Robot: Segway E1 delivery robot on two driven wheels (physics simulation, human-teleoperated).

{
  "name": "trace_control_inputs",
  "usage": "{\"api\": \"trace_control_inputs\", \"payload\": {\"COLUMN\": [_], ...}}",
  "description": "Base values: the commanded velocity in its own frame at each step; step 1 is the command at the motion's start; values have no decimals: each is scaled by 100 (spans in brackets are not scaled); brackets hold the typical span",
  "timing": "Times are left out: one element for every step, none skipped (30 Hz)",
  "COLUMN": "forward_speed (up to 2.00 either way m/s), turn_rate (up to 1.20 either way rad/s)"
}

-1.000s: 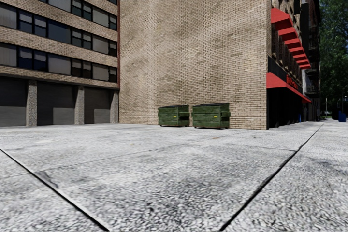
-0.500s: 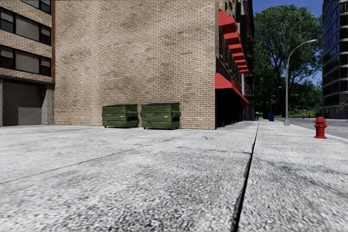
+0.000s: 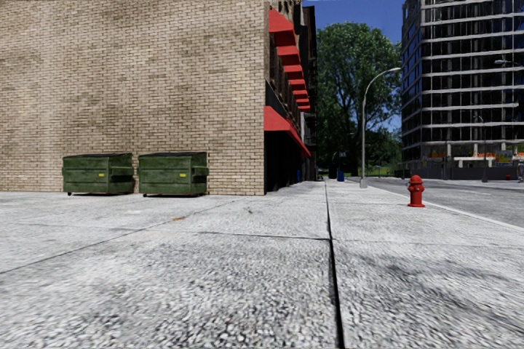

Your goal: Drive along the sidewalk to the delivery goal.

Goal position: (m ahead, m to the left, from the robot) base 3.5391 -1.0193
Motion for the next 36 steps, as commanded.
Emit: {"api": "trace_control_inputs", "payload": {"forward_speed": [146,145,145,145,145,145,145,145,145,145,144,144,144,140,140,137,136,136,136,136,136,136,136,136,136,136,136,136,136,136,136,136,136,136,136,136], "turn_rate": [-56,-56,-58,-58,-62,-63,-64,-64,-64,-64,-64,-64,-64,-64,-64,-64,-64,-64,-64,-64,-64,-64,-64,-64,-64,-64,-64,-64,-63,-47,-47,-36,-34,-34,-24,-2]}}
